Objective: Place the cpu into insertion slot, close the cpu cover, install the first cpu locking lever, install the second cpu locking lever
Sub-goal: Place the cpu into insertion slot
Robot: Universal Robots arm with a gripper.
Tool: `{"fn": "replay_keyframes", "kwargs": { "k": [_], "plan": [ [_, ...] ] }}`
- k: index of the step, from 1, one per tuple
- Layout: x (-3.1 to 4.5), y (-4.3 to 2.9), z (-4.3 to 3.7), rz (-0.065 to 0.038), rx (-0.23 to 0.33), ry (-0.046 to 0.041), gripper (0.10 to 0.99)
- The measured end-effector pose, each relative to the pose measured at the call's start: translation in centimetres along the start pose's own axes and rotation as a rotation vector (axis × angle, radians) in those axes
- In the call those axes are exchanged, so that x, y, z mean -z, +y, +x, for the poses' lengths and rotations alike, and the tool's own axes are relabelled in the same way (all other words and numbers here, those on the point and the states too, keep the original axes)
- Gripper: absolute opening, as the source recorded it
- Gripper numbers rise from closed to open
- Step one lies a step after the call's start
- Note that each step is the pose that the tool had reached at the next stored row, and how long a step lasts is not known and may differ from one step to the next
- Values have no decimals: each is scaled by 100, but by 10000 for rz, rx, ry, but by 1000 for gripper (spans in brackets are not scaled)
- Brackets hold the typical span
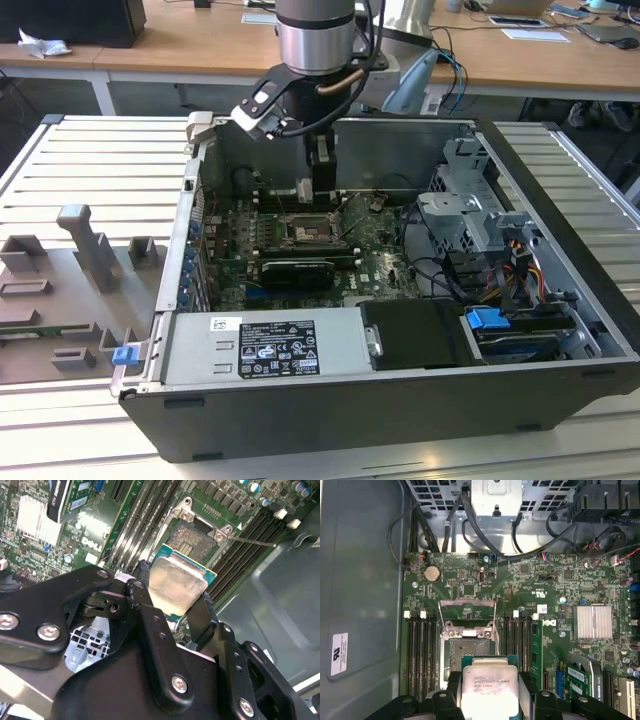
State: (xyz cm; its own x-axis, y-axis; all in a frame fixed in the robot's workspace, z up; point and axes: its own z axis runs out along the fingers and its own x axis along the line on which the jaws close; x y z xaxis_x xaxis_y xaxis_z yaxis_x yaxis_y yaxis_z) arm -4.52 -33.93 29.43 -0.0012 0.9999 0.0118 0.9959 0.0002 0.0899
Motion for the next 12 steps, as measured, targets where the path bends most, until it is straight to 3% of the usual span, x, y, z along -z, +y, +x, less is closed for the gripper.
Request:
{"fn": "replay_keyframes", "kwargs": {
  "k": [9,12],
  "plan": [
    [-116,-24,-1,0,0,-1,541],
    [-204,-39,-2,0,4,1,541]
  ]
}}
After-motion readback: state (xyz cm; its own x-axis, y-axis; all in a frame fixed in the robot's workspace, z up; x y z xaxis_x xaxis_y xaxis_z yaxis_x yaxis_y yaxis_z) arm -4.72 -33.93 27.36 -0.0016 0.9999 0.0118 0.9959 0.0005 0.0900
